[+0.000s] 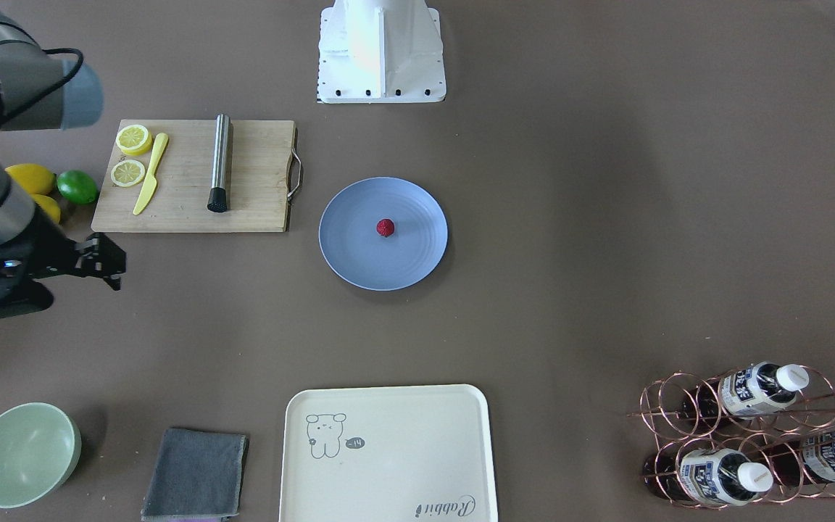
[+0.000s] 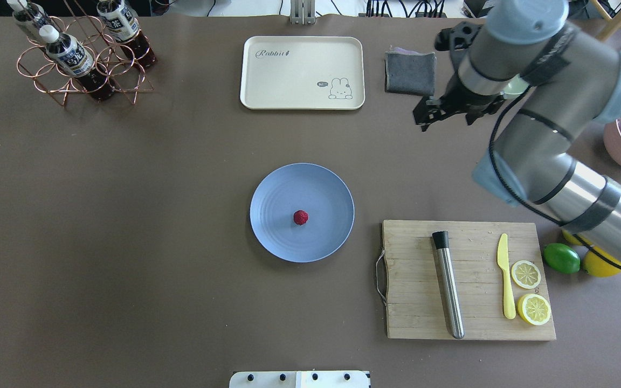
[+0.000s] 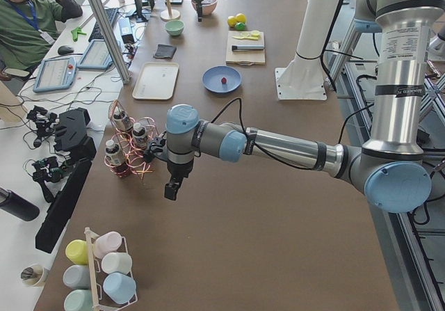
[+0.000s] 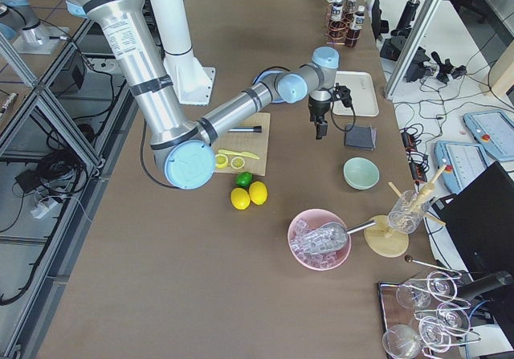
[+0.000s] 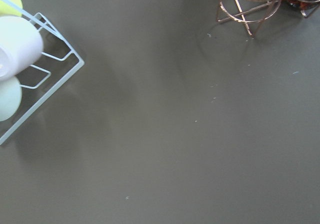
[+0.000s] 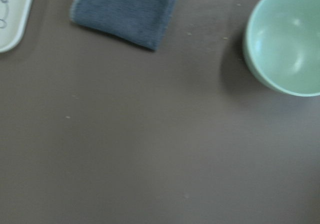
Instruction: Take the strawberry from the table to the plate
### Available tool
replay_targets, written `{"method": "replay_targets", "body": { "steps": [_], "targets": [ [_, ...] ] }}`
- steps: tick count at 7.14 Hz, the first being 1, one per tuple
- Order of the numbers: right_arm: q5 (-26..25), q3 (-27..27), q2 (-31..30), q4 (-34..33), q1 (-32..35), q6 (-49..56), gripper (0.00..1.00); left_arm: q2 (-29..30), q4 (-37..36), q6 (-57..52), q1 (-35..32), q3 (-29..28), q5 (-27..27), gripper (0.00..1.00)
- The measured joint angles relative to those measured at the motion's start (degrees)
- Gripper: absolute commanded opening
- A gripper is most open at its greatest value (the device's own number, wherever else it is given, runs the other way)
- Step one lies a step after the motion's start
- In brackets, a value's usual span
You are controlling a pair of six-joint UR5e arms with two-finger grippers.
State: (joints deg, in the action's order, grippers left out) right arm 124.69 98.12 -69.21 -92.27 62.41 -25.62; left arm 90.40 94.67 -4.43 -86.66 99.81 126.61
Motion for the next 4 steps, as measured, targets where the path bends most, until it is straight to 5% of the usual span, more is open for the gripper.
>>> {"method": "replay_targets", "body": {
  "steps": [4],
  "targets": [
    [6.2,-6.5,-8.8,-0.1,20.3,23.0,1.0,-1.3,-0.2,-1.9,-2.1,-1.1,0.6,0.98]
  ]
}}
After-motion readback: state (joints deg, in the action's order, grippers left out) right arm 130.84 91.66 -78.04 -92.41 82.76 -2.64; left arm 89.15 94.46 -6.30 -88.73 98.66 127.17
